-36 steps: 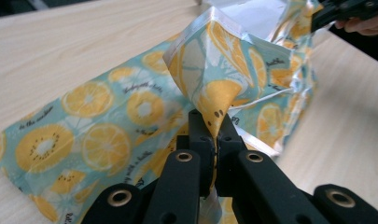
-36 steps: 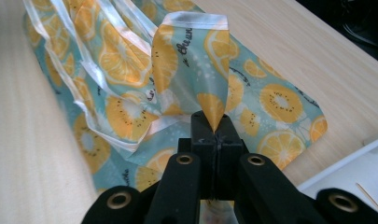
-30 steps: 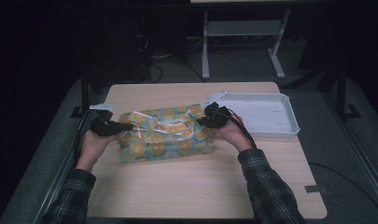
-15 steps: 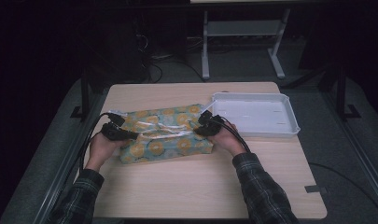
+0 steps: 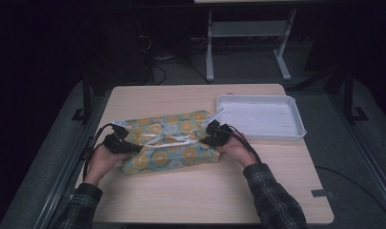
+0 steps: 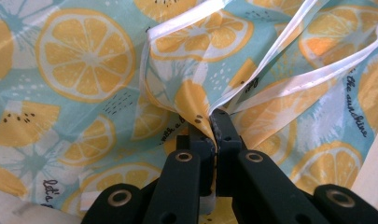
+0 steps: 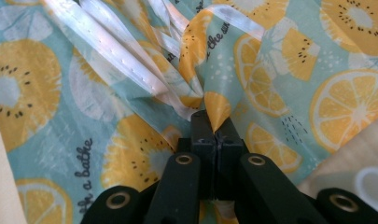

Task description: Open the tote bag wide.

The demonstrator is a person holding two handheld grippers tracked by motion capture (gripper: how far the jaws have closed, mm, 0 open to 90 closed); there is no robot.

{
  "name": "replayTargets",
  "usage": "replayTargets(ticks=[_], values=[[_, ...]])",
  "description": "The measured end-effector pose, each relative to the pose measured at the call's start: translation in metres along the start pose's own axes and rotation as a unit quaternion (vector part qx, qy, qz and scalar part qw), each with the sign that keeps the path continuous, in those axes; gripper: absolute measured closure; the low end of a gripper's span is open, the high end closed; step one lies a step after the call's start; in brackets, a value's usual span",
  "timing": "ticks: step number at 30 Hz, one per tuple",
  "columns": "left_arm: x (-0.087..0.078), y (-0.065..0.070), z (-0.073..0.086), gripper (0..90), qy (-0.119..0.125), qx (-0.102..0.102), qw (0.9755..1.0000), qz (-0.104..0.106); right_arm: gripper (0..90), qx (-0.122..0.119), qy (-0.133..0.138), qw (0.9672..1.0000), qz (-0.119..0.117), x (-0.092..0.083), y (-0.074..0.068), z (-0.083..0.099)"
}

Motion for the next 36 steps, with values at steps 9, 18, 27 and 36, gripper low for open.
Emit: replayTargets(ticks=[9,18,27,36], values=[[-0.007,0.011,0.013,88.5,-0.010,0.017,0.9998,0.008,88.4,-0.028,-0.016,0.9994,-0.010,-0.005,-0.025,0.015],[-0.002,0.018,0.022,86.9,-0.024,0.036,0.9990,0.007,88.0,-0.024,-0.019,0.9993,-0.023,-0.008,-0.042,0.028],[0.007,0.016,0.020,86.0,-0.022,0.046,0.9985,-0.017,87.9,-0.031,-0.027,0.9986,-0.035,-0.007,-0.049,0.033],[-0.002,0.008,0.016,63.7,0.007,0.022,0.9996,-0.018,72.8,-0.009,-0.002,0.9996,-0.026,-0.018,-0.047,0.031]])
Point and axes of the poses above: each handheld gripper's, and its own axes: x roughly forward along the jaws, z roughly out of its underside, y roughly to its right, the point moved 8 cm from there along x, roughly forward along the jaws, and after that the axes turned 12 degrees about -z, right-handed, at the moved point
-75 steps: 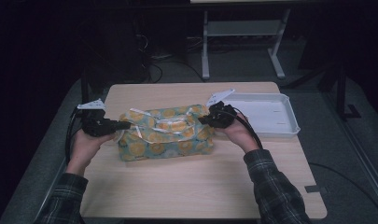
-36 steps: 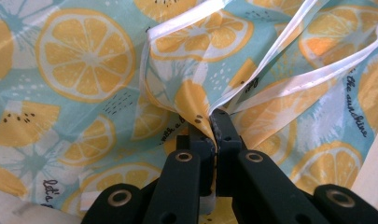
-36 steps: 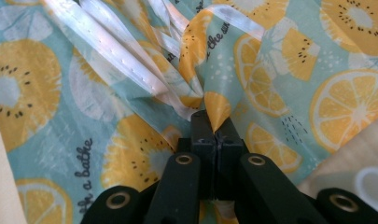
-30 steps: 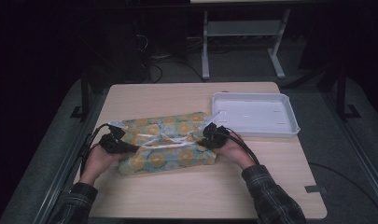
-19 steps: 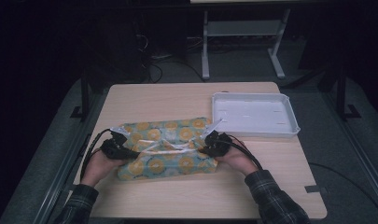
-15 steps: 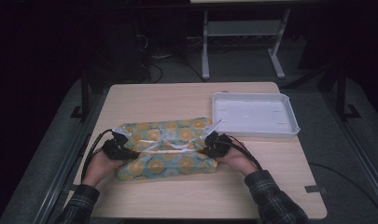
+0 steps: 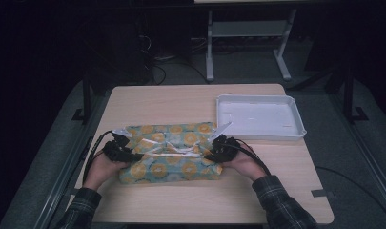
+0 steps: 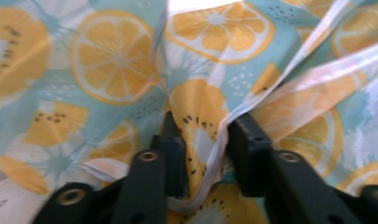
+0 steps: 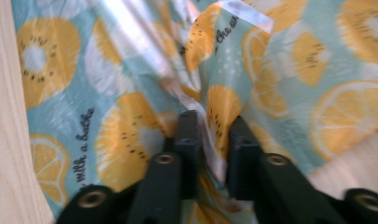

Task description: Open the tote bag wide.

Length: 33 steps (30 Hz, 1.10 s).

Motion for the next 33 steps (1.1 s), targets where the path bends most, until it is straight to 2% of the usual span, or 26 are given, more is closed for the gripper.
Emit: replayTargets(ticks=[3,6,8,12,17,21,25,26,29,33], values=[[-0.007,-0.006,-0.002,52.8,0.014,-0.005,0.9999,0.002,59.6,0.016,0.022,0.9996,0.003,-0.008,0.002,-0.002],[-0.012,-0.008,-0.006,45.3,0.038,-0.024,0.9989,0.009,49.2,0.027,0.032,0.9991,0.009,-0.014,0.003,-0.003],[-0.017,-0.012,-0.006,41.8,0.041,-0.023,0.9989,0.010,43.4,0.032,0.046,0.9984,0.010,-0.019,0.004,-0.005],[-0.027,-0.018,-0.009,37.3,0.051,-0.029,0.9982,0.012,37.3,0.038,0.062,0.9974,0.006,-0.027,0.007,-0.005],[-0.043,-0.025,-0.011,34.5,0.063,-0.027,0.9976,0.005,33.6,0.041,0.066,0.9969,0.012,-0.035,0.010,-0.002],[-0.057,-0.026,-0.008,33.9,0.069,-0.024,0.9973,0.004,32.7,0.041,0.067,0.9968,0.012,-0.042,0.008,-0.001],[-0.065,-0.017,0.002,33.9,0.068,-0.026,0.9973,0.008,33.2,0.033,0.072,0.9968,0.009,-0.050,0.003,-0.002],[-0.066,-0.014,0.005,33.9,0.066,-0.021,0.9976,0.008,34.0,0.028,0.078,0.9966,0.006,-0.051,0.001,-0.004],[-0.070,-0.006,0.013,33.9,0.066,-0.025,0.9974,0.013,35.7,0.022,0.084,0.9962,-0.005,-0.053,-0.005,-0.012],[-0.071,0.008,0.025,33.9,0.062,-0.017,0.9977,0.023,39.4,0.007,0.088,0.9960,-0.018,-0.050,-0.011,-0.028]])
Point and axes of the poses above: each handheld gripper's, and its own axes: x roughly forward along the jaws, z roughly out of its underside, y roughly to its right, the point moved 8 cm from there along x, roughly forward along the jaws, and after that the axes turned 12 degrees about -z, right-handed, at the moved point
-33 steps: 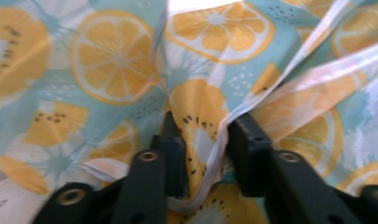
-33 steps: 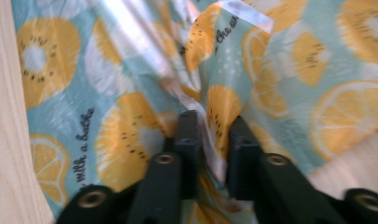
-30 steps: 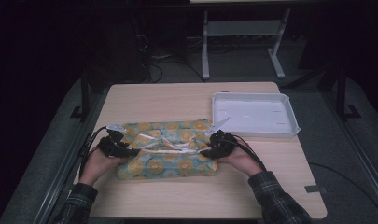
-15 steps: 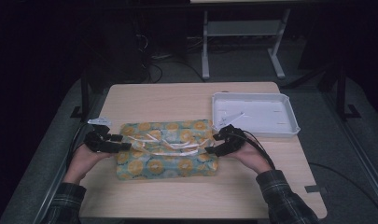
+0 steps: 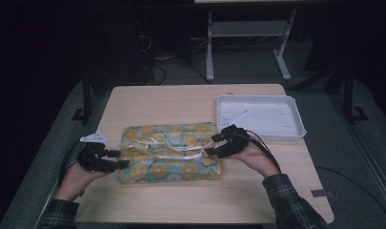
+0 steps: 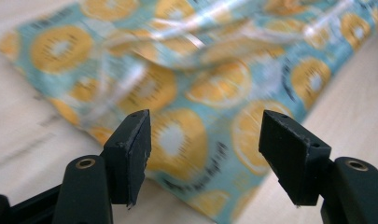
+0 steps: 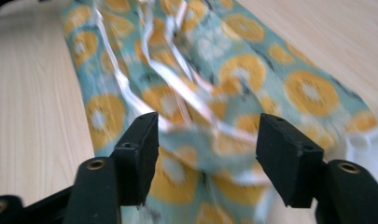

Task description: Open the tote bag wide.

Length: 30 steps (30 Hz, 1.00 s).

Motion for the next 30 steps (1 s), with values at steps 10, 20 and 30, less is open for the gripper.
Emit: replayTargets(ticks=[10,20,30], values=[[-0.005,0.026,0.025,32.1,0.000,0.021,0.9997,0.008,46.9,-0.023,0.004,0.9990,-0.038,0.030,-0.007,-0.029],[-0.006,0.035,0.041,21.8,0.008,0.037,0.9992,-0.007,51.3,-0.061,-0.025,0.9962,-0.056,0.068,-0.013,-0.043],[-0.004,0.031,0.044,22.2,0.004,0.039,0.9992,-0.013,80.8,-0.074,-0.052,0.9951,-0.041,0.083,-0.007,-0.041]])
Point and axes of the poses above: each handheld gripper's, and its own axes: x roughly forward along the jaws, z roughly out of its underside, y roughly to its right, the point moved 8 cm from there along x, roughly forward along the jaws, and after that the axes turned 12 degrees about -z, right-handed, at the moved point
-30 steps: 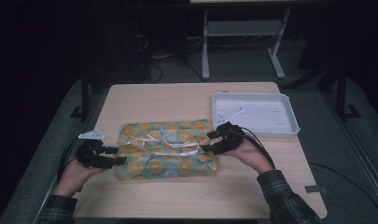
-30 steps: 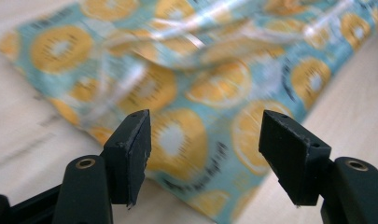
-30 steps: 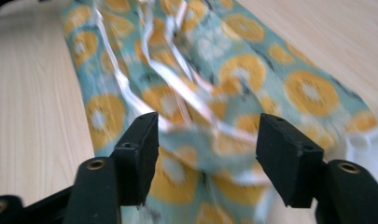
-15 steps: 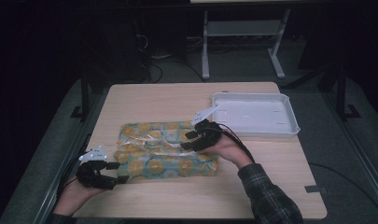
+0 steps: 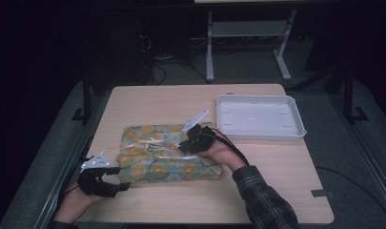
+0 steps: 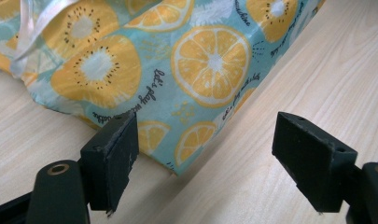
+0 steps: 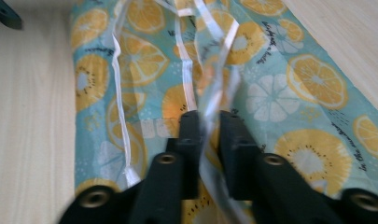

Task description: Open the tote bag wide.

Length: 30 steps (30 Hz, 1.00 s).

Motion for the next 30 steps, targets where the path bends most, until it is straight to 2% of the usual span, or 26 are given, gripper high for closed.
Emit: replayTargets(ticks=[3,6,7,12,13,14,17,22,26,27,28,29,30], values=[[0.000,0.000,0.000,22.3,-0.001,0.006,1.0000,0.000,87.6,0.001,0.006,0.9999,-0.009,-0.002,0.001,-0.001],[0.000,0.001,-0.001,22.3,0.001,0.003,1.0000,0.000,88.7,0.002,0.011,0.9999,-0.008,-0.005,0.005,-0.004],[0.000,0.001,-0.001,22.4,-0.002,0.009,1.0000,0.000,88.7,0.000,0.012,0.9999,-0.005,-0.006,0.007,-0.006],[0.000,0.000,-0.001,22.5,0.000,0.007,1.0000,0.002,88.7,0.004,0.024,0.9997,0.010,-0.013,0.019,-0.021],[0.000,0.000,-0.001,22.5,-0.001,0.009,1.0000,0.003,88.7,-0.001,0.023,0.9996,0.016,-0.014,0.024,-0.024],[0.000,0.000,-0.001,22.5,0.002,0.000,1.0000,0.004,88.7,0.004,0.024,0.9996,0.017,-0.015,0.026,-0.026],[0.000,-0.002,0.001,22.5,-0.006,0.009,0.9999,0.003,88.6,0.003,0.025,0.9993,0.029,-0.014,0.037,-0.032],[0.001,-0.001,0.000,22.5,-0.003,-0.002,1.0000,0.009,88.7,0.023,0.026,0.9987,0.038,-0.012,0.053,-0.039],[0.001,-0.001,0.000,22.5,-0.003,0.001,0.9999,0.011,88.6,0.036,0.033,0.9975,0.051,-0.009,0.073,-0.041],[0.002,-0.001,-0.001,22.5,-0.003,0.002,0.9999,0.010,88.6,0.048,0.032,0.9968,0.055,-0.008,0.075,-0.041],[0.002,-0.001,0.000,22.5,-0.006,0.006,0.9999,0.010,88.6,0.050,0.031,0.9965,0.060,-0.008,0.079,-0.041],[0.002,0.000,-0.001,22.5,-0.003,-0.001,0.9999,0.011,88.6,0.053,0.030,0.9960,0.064,-0.007,0.083,-0.040],[0.002,0.000,-0.001,22.5,-0.005,0.001,0.9999,0.011,88.6,0.063,0.032,0.9953,0.067,-0.006,0.087,-0.039]])
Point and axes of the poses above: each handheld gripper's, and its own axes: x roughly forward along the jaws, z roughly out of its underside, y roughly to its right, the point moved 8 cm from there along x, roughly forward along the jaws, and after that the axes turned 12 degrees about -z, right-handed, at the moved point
